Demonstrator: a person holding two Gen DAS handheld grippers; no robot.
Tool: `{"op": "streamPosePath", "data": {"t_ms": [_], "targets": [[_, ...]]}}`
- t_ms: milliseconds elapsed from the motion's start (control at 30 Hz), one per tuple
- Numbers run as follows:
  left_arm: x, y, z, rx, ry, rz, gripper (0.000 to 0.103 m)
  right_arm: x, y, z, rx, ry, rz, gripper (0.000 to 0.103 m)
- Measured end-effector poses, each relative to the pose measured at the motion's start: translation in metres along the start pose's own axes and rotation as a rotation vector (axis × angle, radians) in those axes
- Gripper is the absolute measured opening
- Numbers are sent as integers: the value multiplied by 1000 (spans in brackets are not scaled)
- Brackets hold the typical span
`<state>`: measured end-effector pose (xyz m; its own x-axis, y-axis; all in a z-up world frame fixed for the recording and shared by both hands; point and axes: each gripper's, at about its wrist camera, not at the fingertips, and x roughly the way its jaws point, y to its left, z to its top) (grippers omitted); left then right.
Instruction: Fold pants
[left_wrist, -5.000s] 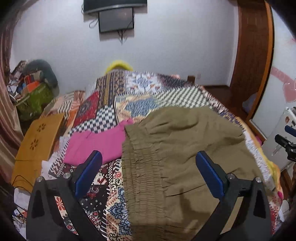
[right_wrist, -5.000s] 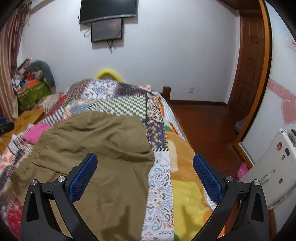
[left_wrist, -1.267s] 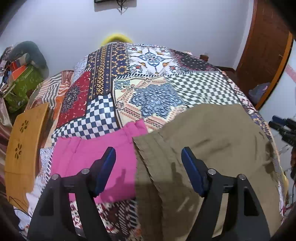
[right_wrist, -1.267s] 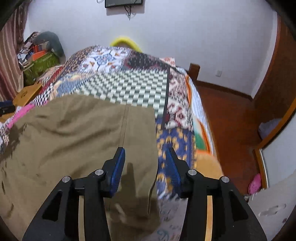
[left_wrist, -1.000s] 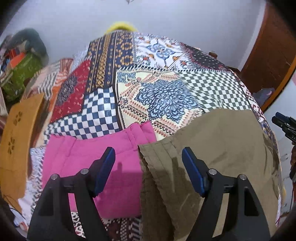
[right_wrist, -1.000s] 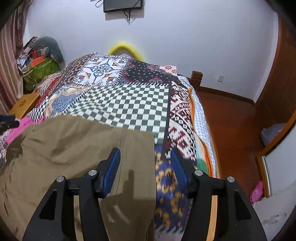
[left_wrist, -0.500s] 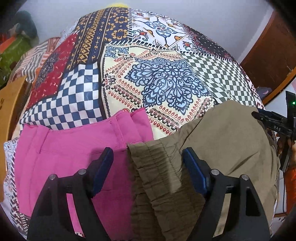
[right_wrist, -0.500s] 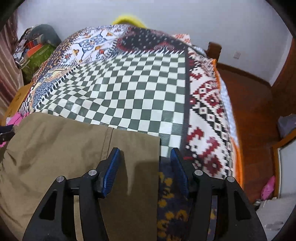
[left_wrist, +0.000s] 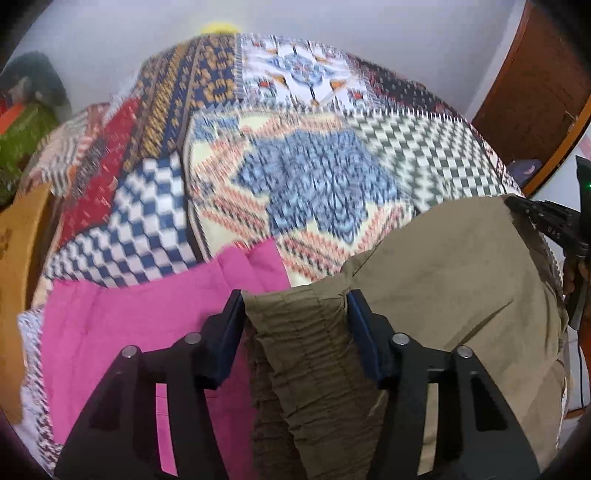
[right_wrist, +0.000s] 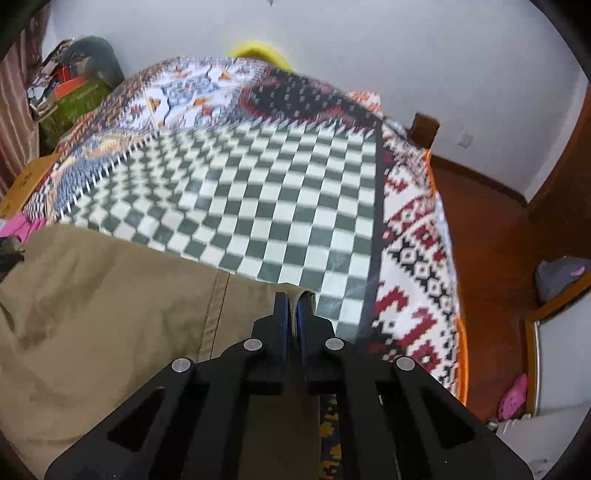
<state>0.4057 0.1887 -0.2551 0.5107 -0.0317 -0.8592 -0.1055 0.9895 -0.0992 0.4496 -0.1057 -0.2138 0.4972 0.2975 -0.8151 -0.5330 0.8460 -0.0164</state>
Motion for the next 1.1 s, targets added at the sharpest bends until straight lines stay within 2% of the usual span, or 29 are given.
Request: {"op": "streamPosePath", "data": {"t_ms": [167,300,400,533,767,1100], "targets": [[-33,4,21,-15,-99,35,55,-31,-9,24,58,-111,-9,3],[-50,1,30,-14,-123,75,55,-63,-10,43,119,-202,10,3],[-68,2,25,-22,-136,51,55,-81,-4,46,120,-230,30,3],[-101,1,14,-32,-164,13,55,-111,1,38,104,-258,41,3],[-149,-17,-11,1,-196,-9,55,-159,3,10,108,-288,69,3],[-199,-38,-62,34,-213,-31,54,-216,8,-36,153,-316,128,3]]}}
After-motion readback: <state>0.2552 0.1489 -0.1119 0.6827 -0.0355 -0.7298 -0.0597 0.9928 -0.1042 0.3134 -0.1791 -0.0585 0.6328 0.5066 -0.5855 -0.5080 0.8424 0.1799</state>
